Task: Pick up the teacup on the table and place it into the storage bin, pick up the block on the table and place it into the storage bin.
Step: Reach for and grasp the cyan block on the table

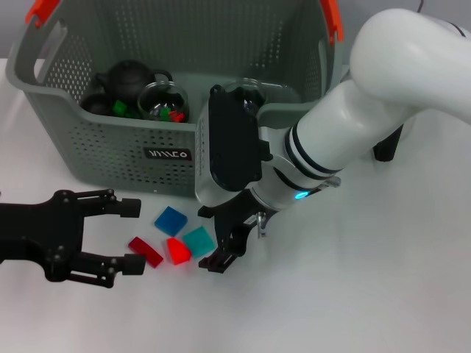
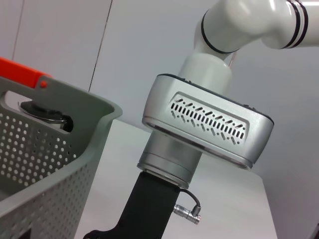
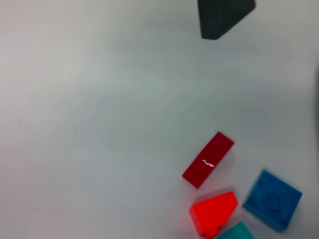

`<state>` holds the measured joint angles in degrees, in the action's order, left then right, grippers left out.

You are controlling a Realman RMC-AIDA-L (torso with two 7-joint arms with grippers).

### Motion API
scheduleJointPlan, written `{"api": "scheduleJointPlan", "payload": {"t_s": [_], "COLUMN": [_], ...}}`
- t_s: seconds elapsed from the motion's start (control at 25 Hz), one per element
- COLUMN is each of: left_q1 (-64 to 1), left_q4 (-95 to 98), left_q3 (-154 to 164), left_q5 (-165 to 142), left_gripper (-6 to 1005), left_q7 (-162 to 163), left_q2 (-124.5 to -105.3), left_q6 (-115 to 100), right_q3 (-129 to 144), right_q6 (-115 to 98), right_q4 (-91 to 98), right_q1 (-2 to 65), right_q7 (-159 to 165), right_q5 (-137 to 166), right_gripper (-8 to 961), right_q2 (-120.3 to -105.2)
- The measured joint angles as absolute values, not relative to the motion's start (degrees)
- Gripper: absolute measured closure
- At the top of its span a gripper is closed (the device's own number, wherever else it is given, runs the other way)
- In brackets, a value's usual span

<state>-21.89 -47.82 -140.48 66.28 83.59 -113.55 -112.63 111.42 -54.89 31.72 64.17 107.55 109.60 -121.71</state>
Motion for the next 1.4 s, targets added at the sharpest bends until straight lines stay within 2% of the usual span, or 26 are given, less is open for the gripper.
{"api": "scheduleJointPlan", "payload": {"t_s": [0.28, 0.72, 1.4], "left_q1": [-22.2, -22.7, -23.3], "left_q4": [-47.8, -47.8, -46.5], "left_q3": [-140.4, -140.5, -140.5], "left_q5": [65.1, 63.7, 63.6], "left_gripper": [64, 65, 67], "left_q7": [83.5, 83.5, 83.3], "left_q2": [-113.76, -114.21, -114.2], "left_q6": [-112.7, -112.7, -112.7], "right_q3": [111.6, 111.8, 113.1], "right_q6": [-54.8, -52.8, -50.4], "right_q4": [31.4, 31.2, 30.4], "right_q1": [63.8, 62.8, 60.8], "right_q7": [107.6, 107.4, 104.3], "right_q5": [109.5, 108.1, 103.7], "right_gripper": [42, 142, 165], "right_q2": [-121.73, -121.72, -121.73]}}
